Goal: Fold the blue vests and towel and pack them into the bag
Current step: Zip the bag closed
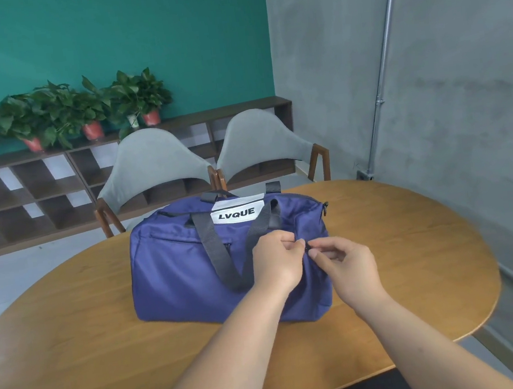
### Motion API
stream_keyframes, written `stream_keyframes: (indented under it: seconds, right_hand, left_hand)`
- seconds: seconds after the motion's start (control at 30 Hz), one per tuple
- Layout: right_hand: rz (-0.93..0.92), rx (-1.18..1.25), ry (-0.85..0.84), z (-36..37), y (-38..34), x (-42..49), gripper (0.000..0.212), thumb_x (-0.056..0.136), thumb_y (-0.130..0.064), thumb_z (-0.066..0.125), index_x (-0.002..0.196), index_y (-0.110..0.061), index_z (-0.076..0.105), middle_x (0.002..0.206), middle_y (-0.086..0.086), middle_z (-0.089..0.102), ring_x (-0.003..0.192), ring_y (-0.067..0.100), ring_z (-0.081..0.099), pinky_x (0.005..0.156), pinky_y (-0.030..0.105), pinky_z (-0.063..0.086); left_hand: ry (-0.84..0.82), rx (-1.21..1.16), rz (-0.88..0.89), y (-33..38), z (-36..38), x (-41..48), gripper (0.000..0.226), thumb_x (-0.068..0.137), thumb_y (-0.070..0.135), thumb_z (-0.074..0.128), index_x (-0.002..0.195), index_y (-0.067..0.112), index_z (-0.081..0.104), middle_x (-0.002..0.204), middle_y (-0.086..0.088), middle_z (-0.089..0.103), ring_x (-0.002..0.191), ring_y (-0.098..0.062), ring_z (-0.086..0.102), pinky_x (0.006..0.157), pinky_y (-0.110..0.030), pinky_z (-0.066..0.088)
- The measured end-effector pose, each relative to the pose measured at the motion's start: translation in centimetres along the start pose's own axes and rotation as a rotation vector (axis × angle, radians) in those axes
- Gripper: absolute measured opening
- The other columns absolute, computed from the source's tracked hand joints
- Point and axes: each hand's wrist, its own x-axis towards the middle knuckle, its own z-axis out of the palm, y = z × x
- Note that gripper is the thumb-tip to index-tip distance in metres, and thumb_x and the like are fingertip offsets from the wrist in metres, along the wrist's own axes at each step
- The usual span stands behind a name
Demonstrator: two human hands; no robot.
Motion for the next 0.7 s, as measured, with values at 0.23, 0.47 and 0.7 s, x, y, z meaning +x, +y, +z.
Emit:
stream_keyframes:
  seconds: [0.23,0.47,0.7]
  right_hand:
    - [-0.064,-0.095,0.051,0.5,-0.6,0.1,0.017,0.087,-0.015,0.085,0.09,-0.029,0.077,0.086,-0.015,0.077,0.08,0.006,0.072,0.074,0.016,0.057]
    - [-0.032,-0.162,0.132,0.9,-0.4,1.1,0.016,0.087,-0.021,0.084,0.083,-0.032,0.073,0.075,-0.016,0.073,0.074,0.005,0.069,0.066,0.01,0.05]
    - [0.039,-0.285,0.195,1.4,0.9,1.2,0.02,0.088,-0.016,0.081,0.08,-0.029,0.069,0.073,-0.014,0.072,0.073,-0.006,0.066,0.065,0.001,0.04]
  left_hand:
    - [0.062,0.141,0.136,0.5,-1.9,-0.9,0.004,0.095,0.026,0.075,0.099,0.026,0.074,0.079,0.017,0.069,0.077,0.004,0.065,0.071,-0.01,0.047]
    - [0.203,0.16,0.233,-0.5,-5.5,-2.3,0.005,0.093,0.015,0.072,0.089,0.018,0.074,0.068,0.006,0.067,0.074,-0.013,0.062,0.068,-0.02,0.046]
    - [0.351,0.169,0.295,-3.1,-10.9,-2.9,0.01,0.094,0.016,0.074,0.1,0.023,0.075,0.082,0.011,0.07,0.075,-0.008,0.065,0.075,-0.023,0.052]
